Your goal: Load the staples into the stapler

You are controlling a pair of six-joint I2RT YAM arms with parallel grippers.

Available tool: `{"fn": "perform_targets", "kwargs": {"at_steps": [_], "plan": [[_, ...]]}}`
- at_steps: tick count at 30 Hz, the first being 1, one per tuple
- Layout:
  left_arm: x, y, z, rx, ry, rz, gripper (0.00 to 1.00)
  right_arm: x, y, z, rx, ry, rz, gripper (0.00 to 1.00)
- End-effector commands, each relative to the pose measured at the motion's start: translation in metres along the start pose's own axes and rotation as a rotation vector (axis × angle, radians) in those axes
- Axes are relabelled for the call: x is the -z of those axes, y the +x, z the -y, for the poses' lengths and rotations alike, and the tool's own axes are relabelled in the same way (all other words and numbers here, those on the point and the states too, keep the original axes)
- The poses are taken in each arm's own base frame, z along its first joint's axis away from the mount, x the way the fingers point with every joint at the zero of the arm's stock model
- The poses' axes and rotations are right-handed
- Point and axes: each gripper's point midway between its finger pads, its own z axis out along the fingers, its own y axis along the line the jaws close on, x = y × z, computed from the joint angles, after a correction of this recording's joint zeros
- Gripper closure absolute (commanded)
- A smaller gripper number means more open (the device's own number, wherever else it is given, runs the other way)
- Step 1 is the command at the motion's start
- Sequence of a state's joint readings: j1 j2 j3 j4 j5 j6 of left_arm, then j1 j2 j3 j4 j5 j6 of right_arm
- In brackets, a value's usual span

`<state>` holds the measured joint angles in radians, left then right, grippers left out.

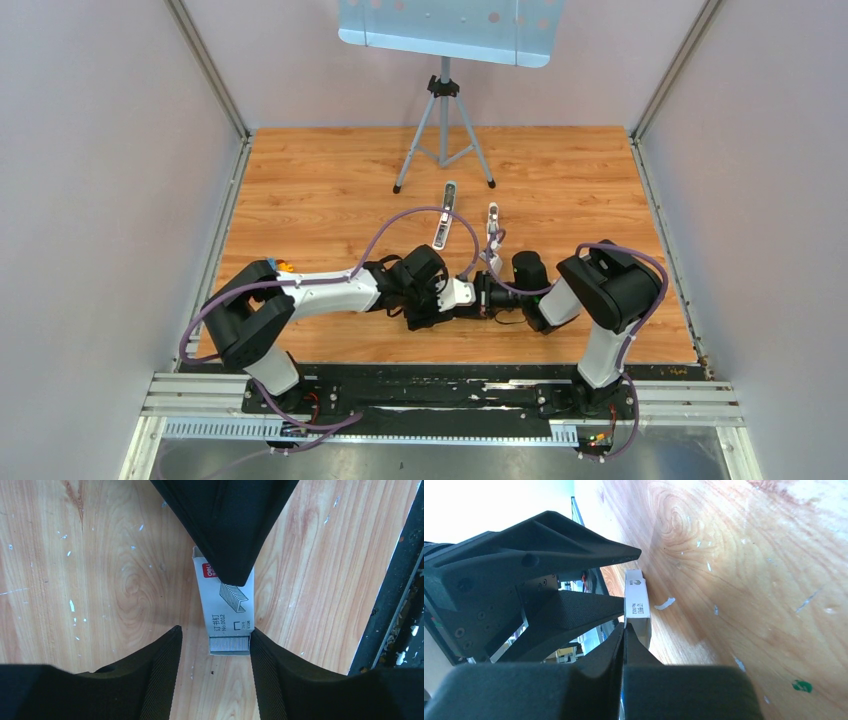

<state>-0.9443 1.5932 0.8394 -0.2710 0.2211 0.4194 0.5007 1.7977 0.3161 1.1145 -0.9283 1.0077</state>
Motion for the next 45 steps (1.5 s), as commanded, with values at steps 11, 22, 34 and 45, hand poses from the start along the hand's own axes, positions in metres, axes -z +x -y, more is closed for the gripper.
{"fn": "perform_targets", "kwargs": {"at_steps": [11, 22, 34, 45], "plan": [[-0.003, -0.005, -0.004, -0.025, 0.013, -0.013, 0.59, 0.016, -0.004, 0.002, -0.010, -0.021, 0.022, 1.00], [-0.004, -0.004, -0.007, -0.031, 0.004, -0.033, 0.61, 0.035, -0.006, 0.012, -0.036, -0.016, 0.052, 1.00], [-0.006, -0.030, 0.001, -0.069, 0.049, 0.058, 0.45, 0.037, -0.003, 0.017, -0.044, -0.017, 0.038, 1.00], [-0.016, -0.034, 0.001, -0.098, 0.085, 0.034, 0.39, 0.037, -0.003, 0.019, -0.050, -0.013, 0.038, 1.00]]}}
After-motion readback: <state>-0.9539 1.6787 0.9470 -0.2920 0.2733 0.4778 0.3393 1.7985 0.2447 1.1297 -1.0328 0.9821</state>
